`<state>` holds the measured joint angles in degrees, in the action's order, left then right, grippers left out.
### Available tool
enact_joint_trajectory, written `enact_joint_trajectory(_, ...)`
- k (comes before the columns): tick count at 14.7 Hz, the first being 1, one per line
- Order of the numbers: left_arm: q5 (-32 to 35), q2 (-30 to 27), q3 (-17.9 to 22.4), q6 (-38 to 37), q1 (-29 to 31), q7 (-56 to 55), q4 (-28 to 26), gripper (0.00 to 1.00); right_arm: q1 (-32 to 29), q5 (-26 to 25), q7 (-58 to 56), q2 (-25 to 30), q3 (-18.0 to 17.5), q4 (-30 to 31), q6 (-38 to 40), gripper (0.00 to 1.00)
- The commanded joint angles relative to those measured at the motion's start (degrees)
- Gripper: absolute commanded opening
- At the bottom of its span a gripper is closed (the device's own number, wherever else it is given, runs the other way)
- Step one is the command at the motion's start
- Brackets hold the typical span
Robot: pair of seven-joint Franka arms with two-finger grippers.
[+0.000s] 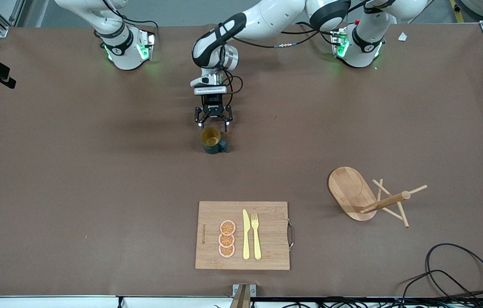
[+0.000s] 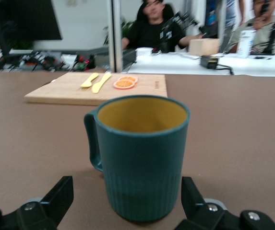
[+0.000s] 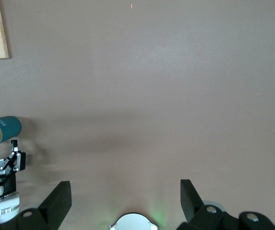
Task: Transfer cup from left to right arm and place
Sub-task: 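Open the left gripper and raise it away from the mug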
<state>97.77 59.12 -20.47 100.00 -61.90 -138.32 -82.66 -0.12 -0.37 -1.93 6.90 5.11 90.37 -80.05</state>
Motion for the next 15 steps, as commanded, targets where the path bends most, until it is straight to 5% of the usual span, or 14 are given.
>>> enact_joint_trajectory(1,-8.7,-5.4,-2.8,2.4,3.2,5.1,0.5,0.99,-0.3,-0.1,0.2,0.7,0.4,-0.3,0.2,1.00)
enact_joint_trajectory(7,-26.3,-14.4,-14.2,3.4,14.4,16.5,1.4,1.00,-1.4,0.6,-0.3,-1.8,0.5,-0.5,0.1,1.00)
enact_joint_trajectory(15,-49.2,-26.4,-26.0,3.5,38.8,50.4,1.5,1.00,-3.5,-0.5,-0.6,-12.1,0.5,-1.6,-4.8,1.00)
